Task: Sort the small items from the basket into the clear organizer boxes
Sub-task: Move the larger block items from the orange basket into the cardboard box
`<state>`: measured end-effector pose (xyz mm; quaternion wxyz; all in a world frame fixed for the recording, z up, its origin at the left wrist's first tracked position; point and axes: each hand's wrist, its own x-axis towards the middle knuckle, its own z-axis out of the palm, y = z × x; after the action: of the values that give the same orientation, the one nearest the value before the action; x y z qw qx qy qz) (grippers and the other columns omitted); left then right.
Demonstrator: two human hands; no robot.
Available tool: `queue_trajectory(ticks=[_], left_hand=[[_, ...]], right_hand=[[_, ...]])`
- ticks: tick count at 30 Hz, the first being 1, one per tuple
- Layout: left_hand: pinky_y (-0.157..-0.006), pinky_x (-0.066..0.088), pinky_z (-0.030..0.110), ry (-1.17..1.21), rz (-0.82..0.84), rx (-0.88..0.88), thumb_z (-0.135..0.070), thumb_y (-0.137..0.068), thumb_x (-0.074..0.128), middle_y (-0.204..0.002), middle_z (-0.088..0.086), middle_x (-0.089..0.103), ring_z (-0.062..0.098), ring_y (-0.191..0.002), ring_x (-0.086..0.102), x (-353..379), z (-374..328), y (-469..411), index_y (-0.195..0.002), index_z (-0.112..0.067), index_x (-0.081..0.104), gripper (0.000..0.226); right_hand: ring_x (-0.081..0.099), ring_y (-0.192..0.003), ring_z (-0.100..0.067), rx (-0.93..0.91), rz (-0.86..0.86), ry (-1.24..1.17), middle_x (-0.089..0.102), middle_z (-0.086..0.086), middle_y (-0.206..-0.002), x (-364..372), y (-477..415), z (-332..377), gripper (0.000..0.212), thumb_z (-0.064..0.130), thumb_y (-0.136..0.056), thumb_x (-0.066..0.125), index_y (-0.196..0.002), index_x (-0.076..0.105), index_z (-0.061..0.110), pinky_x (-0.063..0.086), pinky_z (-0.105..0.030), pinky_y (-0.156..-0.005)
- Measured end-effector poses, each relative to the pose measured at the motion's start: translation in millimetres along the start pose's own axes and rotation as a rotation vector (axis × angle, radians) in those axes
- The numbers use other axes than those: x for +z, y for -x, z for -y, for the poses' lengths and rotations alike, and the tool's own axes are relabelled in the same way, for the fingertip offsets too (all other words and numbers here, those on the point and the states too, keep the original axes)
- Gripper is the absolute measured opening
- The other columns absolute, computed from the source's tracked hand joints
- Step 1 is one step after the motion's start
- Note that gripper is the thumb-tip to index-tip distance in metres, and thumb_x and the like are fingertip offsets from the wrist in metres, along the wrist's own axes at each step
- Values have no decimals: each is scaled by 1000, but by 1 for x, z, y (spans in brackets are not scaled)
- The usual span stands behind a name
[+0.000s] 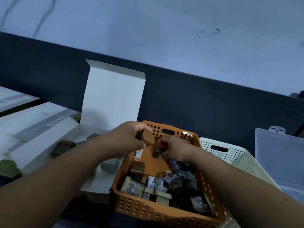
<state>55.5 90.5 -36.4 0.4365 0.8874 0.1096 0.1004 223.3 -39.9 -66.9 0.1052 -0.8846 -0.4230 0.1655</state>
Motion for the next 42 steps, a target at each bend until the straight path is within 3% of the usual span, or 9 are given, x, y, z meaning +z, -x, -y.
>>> queue_trajectory(ticks=[7,13,18,23,28,32,36,40,42], left_hand=[[-61,48,14,115,-164,-64,-2,-81,67,-94,-7,68,5,-86,63,-32,20,31,-102,-27,66,33],[-66,50,24,102,-257,-164,-5,-84,65,-103,-7,62,9,-84,62,-65,48,49,-117,-31,56,43],[-69,44,24,100,-319,-216,-6,-83,65,-96,-11,64,7,-87,60,-79,70,49,-115,-26,57,38],[-69,46,25,19,-353,-251,-10,-83,67,-97,-6,63,11,-86,60,-87,89,39,-119,-21,58,38],[-88,46,29,-123,-295,-271,-15,-87,64,-124,0,58,17,-109,56,-84,103,31,-135,-21,48,51],[-99,38,29,-284,-261,-241,-23,-89,63,-147,-1,41,19,-129,43,-79,105,28,-144,-25,37,61],[-97,43,32,-286,-259,-104,-28,-90,61,-145,-6,40,14,-116,51,-65,80,24,-141,-29,40,55],[-101,44,39,-172,-92,-9,-32,-90,62,-138,-5,51,12,-121,50,-39,57,19,-135,-35,46,48],[-100,45,38,-175,-11,24,-35,-89,63,-134,-3,55,13,-121,51,-27,51,18,-135,-33,47,48]], right_hand=[[57,-105,-19,-21,-4,258,60,0,-118,6,-14,9,39,29,-89,64,-127,54,23,49,-34,-90],[59,-99,-14,-147,-311,-71,63,1,-112,-29,-6,39,34,19,-88,66,-120,58,22,44,-24,-79],[58,-103,-9,-335,-221,-144,61,7,-113,-22,2,98,41,15,-87,68,-126,57,23,47,-24,-90],[57,-103,-14,-354,-129,17,60,6,-117,10,-11,129,47,20,-85,71,-128,54,27,49,-29,-85],[49,-124,-16,-307,-46,4,52,3,-138,22,-14,131,60,28,-84,73,-137,47,30,42,-27,-96],[51,-122,-10,-316,-137,-52,54,6,-134,6,1,116,52,32,-88,68,-136,50,27,44,-27,-98],[56,-109,-8,-235,-212,-60,61,9,-116,-4,17,85,39,31,-88,68,-125,59,23,44,-22,-89],[60,-90,-10,-82,9,-42,60,13,-96,11,26,61,13,33,-88,67,-94,56,34,45,-22,-73],[64,-87,-13,-42,99,-90,61,12,-94,22,28,59,13,35,-88,67,-95,57,34,53,-27,-71]])
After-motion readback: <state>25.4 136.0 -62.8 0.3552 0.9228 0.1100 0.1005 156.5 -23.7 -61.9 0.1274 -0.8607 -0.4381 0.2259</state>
